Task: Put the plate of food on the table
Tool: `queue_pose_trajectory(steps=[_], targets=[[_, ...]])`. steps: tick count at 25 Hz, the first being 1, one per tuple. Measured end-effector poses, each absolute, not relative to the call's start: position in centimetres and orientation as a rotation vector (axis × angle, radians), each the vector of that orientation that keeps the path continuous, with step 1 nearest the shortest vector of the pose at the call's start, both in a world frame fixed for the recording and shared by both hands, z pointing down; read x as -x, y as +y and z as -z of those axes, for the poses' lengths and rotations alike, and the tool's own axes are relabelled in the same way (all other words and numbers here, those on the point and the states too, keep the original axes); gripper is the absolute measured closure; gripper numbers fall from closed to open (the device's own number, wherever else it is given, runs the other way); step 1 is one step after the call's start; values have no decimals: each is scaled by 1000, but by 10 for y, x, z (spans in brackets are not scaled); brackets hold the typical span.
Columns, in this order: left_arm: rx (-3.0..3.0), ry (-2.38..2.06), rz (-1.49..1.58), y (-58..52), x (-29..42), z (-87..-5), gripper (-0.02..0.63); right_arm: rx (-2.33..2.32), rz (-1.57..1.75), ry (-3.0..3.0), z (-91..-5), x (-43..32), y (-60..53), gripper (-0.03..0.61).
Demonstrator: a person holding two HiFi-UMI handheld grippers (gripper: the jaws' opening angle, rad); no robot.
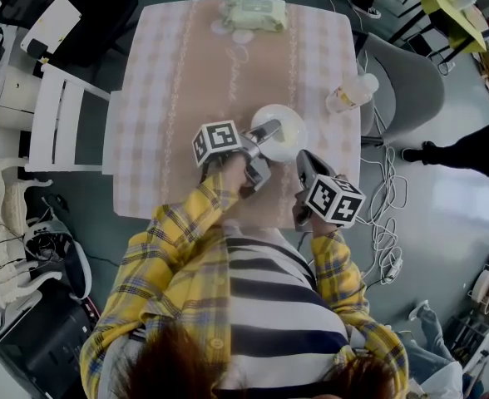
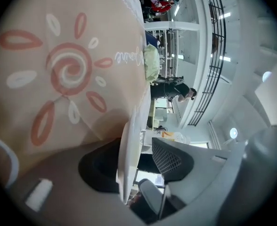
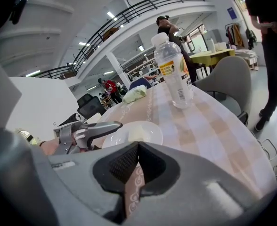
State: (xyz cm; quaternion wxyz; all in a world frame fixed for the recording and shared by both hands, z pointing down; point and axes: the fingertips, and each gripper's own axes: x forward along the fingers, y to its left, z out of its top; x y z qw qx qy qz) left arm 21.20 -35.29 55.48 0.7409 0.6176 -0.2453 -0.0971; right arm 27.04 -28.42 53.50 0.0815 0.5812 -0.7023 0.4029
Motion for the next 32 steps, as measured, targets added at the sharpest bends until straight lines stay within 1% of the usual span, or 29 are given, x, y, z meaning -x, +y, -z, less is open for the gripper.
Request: queue_pose_trajectory(steps=[3, 8, 10, 15, 18, 22, 24, 27, 30, 32], targets=[[-1428, -455, 100, -342, -219, -552, 408, -1737, -1204, -2108, -533, -273, -287, 580], [-1504, -376, -64, -331, -218, -555, 353, -1727, -1207, -2125, -534, -271, -290, 580], [-1542, -351, -133, -325, -218, -555, 341, -1723, -1206, -2131, -533, -271, -290, 580], [-1623, -303, -289, -309, -217, -556, 331, -1710, -1209, -2151, -531, -269, -291, 580], [-1714, -314, -425, -305, -210, -559, 354, -1707, -1206, -2162, -530, -270, -291, 580], [-1810, -323, -600, -298, -200, -563, 350, -1699, -1205, -2174, -530, -268, -290, 580], [-1863, -347, -683, -297, -194, -566, 341, -1693, -1204, -2175, -530, -268, -289, 580], [-1960, -395, -826, -293, -191, -570, 347, -1679, -1202, -2179, -532, -268, -289, 580], [-2096, -492, -1031, -292, -181, -577, 342, -1668, -1205, -2188, -531, -264, -289, 580], [-2166, -559, -1097, -293, -175, -580, 341, -1665, -1207, -2190, -531, -264, -288, 580]])
